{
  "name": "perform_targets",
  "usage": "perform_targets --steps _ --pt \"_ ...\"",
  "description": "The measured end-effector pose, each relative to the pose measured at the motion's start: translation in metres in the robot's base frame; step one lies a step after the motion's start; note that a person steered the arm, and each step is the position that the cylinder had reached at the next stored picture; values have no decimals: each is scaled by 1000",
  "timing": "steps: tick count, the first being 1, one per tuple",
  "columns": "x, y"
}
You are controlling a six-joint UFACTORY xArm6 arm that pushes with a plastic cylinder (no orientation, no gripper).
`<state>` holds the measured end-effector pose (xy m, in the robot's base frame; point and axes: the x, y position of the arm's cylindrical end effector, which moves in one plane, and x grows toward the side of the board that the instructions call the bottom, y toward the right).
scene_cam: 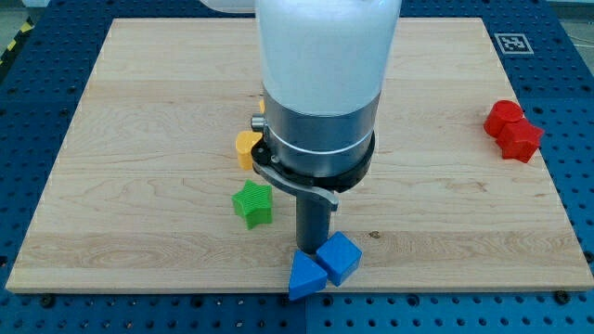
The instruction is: Place the blue cube below the green star
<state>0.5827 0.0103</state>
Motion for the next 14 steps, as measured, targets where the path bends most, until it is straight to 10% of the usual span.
perform_targets --steps 3,7,14 --pt "-65 25" --pt "36 181" --pt "24 -26"
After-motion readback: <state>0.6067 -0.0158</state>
